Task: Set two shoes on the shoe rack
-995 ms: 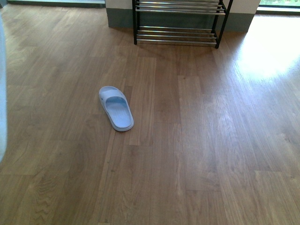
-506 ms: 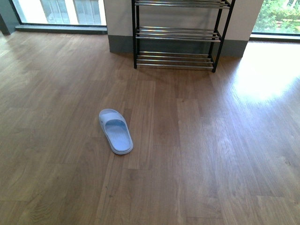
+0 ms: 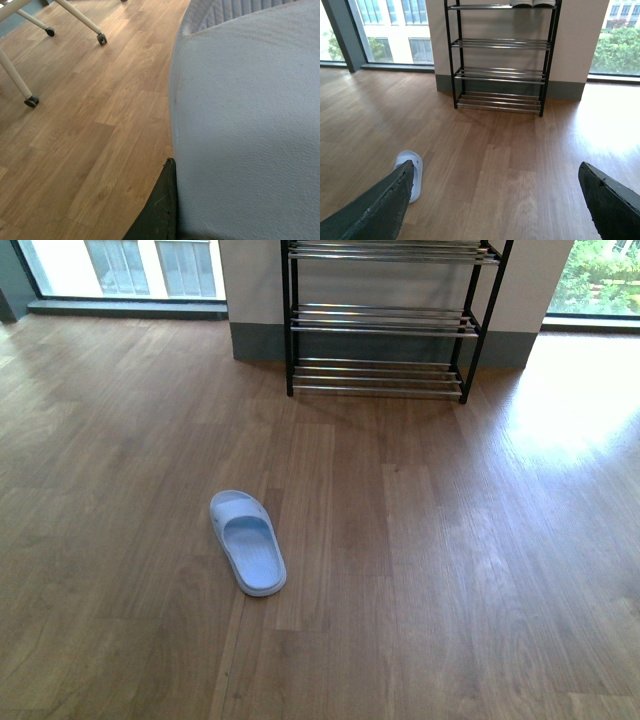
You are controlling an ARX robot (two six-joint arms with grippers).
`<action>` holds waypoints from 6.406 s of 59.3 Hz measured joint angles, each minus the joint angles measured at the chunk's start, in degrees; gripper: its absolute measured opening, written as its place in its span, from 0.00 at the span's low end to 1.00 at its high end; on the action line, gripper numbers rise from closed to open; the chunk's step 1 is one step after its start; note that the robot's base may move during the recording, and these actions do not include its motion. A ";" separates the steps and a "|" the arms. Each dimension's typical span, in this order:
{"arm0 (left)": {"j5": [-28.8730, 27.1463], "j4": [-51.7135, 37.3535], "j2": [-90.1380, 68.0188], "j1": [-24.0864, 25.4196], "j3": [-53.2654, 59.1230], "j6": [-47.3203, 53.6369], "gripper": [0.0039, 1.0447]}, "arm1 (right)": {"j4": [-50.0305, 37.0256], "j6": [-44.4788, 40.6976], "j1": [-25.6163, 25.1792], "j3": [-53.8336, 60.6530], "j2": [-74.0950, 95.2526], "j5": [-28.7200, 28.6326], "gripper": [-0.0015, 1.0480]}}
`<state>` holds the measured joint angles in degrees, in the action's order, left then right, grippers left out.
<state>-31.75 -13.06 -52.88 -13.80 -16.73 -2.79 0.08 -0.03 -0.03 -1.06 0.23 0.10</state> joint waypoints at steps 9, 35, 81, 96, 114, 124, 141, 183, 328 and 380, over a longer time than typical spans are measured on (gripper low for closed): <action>-0.07 0.00 0.00 0.02 0.00 0.00 0.02 | 0.00 0.00 0.00 0.00 0.00 -0.07 0.91; -0.04 0.02 -0.02 0.02 0.02 0.02 0.02 | 0.00 0.00 0.00 0.00 -0.02 -0.11 0.91; -0.22 0.00 0.00 0.04 0.04 0.02 0.02 | 5.84 1.53 -0.90 -0.72 3.34 -5.11 0.91; -0.20 0.00 0.00 0.02 0.04 0.02 0.02 | -21.90 -9.57 -0.63 -2.60 40.50 -5.68 0.91; -0.20 0.00 0.00 0.02 0.04 0.02 0.02 | -44.98 -25.57 -4.22 -18.62 104.19 -7.10 0.91; -0.20 0.00 0.00 0.02 0.04 0.02 0.02 | -45.07 -27.34 -3.82 -25.94 121.68 -5.84 0.91; -0.20 0.00 0.00 0.02 0.04 0.02 0.02 | -45.55 -27.63 -2.78 -32.46 134.38 -6.75 0.91; -0.20 0.00 0.00 0.02 0.04 0.02 0.02 | -49.42 -18.47 -1.75 -50.95 156.23 -7.78 0.91; -0.20 0.00 0.00 0.02 0.04 0.02 0.02 | -23.10 -24.26 -19.21 -10.56 43.50 -2.60 0.02; -0.39 0.00 0.02 0.09 0.04 0.02 0.02 | -6.47 -16.39 -16.13 -6.03 19.17 -1.99 0.02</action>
<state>-32.14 -13.06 -52.86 -13.72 -16.69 -2.76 -6.39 -16.43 -16.16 -7.09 19.40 -1.89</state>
